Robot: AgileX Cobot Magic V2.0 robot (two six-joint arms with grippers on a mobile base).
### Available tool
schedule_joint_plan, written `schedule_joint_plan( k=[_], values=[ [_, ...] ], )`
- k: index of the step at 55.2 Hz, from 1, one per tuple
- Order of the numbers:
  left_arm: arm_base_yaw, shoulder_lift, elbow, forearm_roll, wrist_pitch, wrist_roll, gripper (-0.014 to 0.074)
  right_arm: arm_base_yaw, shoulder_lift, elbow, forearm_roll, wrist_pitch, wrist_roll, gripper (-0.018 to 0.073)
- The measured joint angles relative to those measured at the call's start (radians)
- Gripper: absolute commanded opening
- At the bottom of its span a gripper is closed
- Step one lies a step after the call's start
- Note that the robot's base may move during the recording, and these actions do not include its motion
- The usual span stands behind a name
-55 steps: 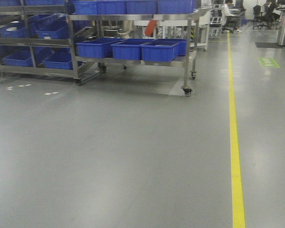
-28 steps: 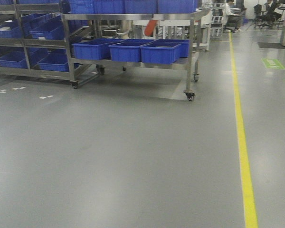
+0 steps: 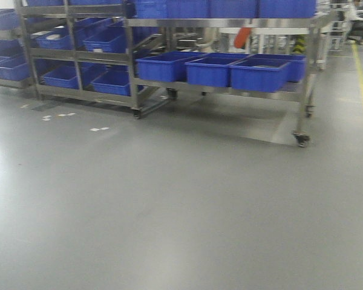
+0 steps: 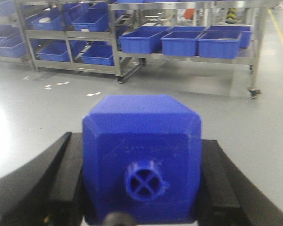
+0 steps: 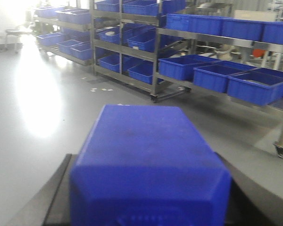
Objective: Pick and sort blue part to right shelf
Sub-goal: 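Drive the base away from the table holding both blue parts, then drive the base up to the shelf of blue bins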
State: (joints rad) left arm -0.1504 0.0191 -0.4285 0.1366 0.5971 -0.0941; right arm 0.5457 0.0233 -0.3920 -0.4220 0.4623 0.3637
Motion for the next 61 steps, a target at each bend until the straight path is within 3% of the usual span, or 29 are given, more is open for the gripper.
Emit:
schedule_joint_plan(
  k=[61],
  values=[
    [0.000,0.000,0.000,0.000,0.000,0.000,0.0314,0.000,0.000,0.000,-0.001,0.000,0.000,0.0202]
  ],
)
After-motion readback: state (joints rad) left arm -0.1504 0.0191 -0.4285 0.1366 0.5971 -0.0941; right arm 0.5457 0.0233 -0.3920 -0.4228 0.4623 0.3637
